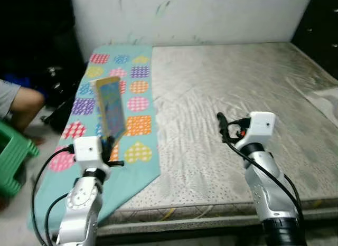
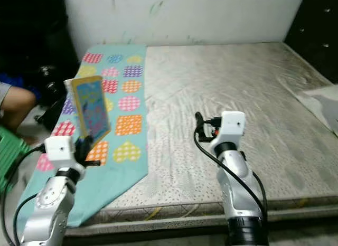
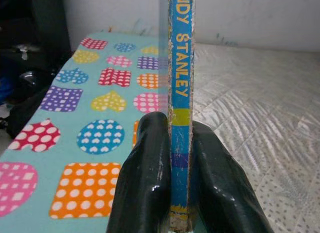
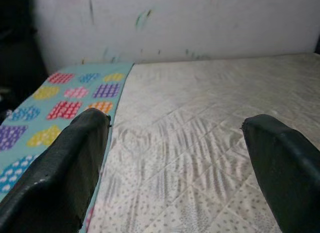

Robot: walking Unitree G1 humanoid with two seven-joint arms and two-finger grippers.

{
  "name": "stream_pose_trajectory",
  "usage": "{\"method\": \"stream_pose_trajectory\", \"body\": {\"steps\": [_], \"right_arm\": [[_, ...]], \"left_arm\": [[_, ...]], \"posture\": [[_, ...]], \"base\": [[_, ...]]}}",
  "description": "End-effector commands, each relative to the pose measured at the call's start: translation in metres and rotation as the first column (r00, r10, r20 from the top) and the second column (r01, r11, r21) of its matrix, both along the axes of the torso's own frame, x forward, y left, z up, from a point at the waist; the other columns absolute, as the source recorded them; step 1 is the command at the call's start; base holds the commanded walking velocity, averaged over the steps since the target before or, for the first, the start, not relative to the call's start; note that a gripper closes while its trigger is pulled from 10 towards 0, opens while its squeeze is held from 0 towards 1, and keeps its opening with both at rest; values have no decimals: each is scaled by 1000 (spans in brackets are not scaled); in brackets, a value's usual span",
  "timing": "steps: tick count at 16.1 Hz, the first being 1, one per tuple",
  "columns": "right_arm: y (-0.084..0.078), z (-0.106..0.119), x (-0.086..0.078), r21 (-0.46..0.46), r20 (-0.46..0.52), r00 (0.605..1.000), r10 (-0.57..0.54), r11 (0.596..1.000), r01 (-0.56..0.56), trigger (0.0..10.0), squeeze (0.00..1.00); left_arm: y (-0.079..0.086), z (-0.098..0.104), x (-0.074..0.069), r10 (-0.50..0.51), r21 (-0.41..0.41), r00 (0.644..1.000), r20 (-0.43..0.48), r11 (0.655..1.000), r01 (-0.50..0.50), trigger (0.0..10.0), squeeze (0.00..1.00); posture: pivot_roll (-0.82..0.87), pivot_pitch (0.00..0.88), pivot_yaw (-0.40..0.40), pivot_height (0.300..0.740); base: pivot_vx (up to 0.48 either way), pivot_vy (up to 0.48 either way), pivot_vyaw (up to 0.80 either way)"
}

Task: Clean up the room

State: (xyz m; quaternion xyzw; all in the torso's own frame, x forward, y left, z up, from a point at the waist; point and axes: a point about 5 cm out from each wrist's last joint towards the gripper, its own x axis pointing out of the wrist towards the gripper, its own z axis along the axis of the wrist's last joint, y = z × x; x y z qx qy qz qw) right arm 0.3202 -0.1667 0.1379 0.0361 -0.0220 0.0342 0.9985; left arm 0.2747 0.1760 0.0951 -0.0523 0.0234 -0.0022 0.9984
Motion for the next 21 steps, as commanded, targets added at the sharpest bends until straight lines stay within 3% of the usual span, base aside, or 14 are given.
{"method": "stream_pose_trajectory", "body": {"steps": [1, 6, 10, 16, 21], "right_arm": [[-2, 3, 3, -2, 11, 1000, -10, 1000, 10, 10000, 0], [6, 4, 5, -11, 31, 999, 26, 1000, -25, 10000, 0], [7, 4, 3, -29, 43, 998, 38, 999, -37, 10000, 0], [7, 5, 7, -26, 39, 999, 20, 999, -19, 10000, 0], [7, 4, 8, -33, 40, 999, 29, 999, -28, 10000, 0]], "left_arm": [[-4, 15, 6, -29, 6, 998, 63, 1000, 28, 10000, 0], [-7, 18, 8, -33, 15, 997, 73, 999, 32, 10000, 0], [-9, 16, 6, -48, 24, 997, 65, 999, 47, 10000, 0], [-9, 18, 8, -60, 31, 996, 73, 998, 58, 10000, 0], [-11, 17, 7, -64, 30, 995, 72, 998, 62, 10000, 0]], "posture": [[-29, 25, 13, 740], [-30, 25, 9, 740], [-30, 28, 7, 740], [-26, 22, 2, 740], [-28, 15, -1, 740]], "base": [[0, 0, -800], [0, 0, -320], [0, 0, 800], [0, 0, 0], [0, -314, 0]]}}
